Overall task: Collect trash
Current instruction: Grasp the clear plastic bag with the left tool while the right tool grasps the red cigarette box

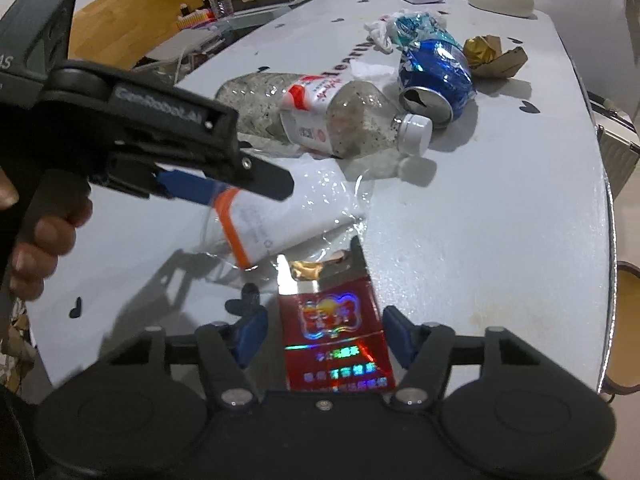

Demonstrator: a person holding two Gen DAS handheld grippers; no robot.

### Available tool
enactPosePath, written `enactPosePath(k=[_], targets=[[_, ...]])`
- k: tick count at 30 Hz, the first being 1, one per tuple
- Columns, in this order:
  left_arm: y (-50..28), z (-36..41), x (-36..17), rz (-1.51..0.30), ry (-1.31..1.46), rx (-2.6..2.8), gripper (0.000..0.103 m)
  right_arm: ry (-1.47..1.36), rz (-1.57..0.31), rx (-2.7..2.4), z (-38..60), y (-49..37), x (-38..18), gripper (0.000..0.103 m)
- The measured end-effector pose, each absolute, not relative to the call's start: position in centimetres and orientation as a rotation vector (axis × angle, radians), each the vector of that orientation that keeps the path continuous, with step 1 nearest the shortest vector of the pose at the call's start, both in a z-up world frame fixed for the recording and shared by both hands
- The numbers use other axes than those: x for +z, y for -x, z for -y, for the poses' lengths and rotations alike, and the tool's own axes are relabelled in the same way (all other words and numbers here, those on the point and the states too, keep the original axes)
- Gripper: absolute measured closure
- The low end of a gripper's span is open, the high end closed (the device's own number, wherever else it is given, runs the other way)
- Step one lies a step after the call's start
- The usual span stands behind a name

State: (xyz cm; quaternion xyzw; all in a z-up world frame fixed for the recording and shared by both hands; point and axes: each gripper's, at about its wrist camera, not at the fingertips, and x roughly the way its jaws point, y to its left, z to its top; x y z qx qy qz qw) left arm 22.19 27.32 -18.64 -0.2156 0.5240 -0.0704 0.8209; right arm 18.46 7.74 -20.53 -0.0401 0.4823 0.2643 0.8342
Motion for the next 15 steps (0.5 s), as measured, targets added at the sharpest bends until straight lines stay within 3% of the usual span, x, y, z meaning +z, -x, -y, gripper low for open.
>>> enactPosePath(k=[4, 15], targets=[[-22.1, -27.4, -19.2, -1.137, 0.482, -0.139, 0.077, 0.080, -1.033, 0.553, -7.6, -18.3, -20.6, 0.046], [-20.2, -26.6, -15.8, -1.082, 0.412, -0.154, 0.095, 0.053, -0.994, 0.456, -5.7, -18.2, -18.7, 0.049]])
